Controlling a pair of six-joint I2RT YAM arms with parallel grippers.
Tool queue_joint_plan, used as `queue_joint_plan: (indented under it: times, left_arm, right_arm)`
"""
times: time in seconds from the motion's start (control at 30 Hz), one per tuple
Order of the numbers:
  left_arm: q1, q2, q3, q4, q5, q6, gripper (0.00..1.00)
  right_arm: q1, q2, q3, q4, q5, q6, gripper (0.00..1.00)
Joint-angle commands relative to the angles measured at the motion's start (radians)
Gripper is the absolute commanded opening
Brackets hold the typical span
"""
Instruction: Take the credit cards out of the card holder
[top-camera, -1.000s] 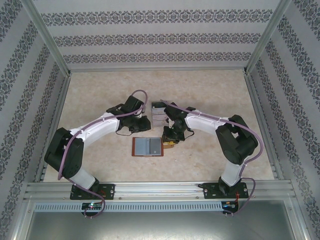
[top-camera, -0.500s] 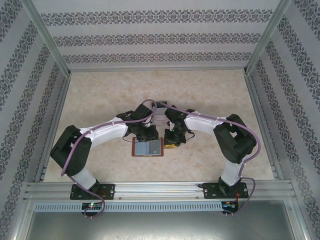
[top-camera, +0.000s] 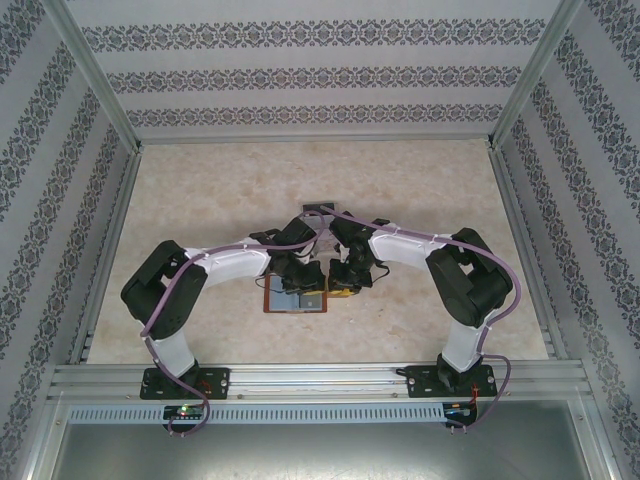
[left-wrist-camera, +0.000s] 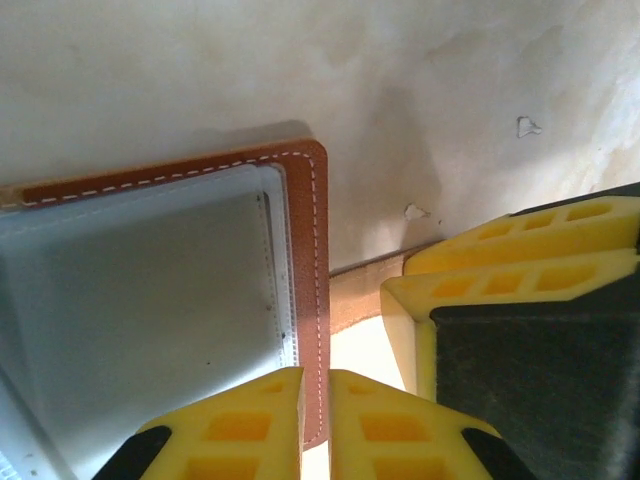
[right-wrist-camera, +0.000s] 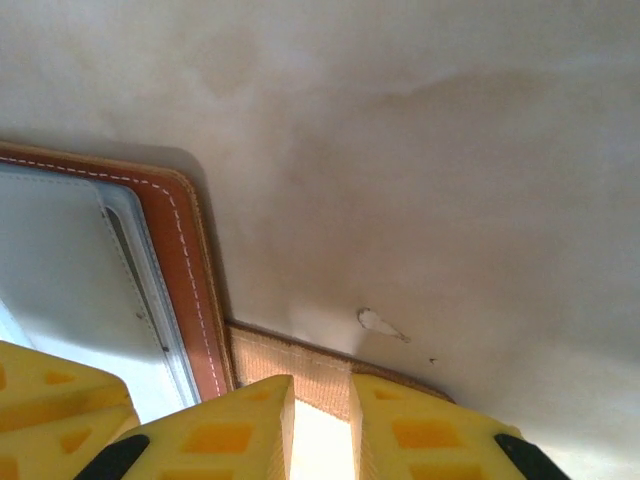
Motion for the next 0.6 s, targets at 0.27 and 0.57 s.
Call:
queue_joint_plan:
  times: [0.27,0.57]
  left_arm:
    - [-0.02,0.036,0.027,-0.063,-0.047,0.016,0.19]
    - [-0.029,0.029,0.061,-0.192,-0.131,0.061,0.25]
  right_arm:
    - [0.006,0.019,-0.005,-0.012,0.016,-0.017,0.24]
    - [0.007,0.02,-0.005,-0.012,0.014,-0.017,0.24]
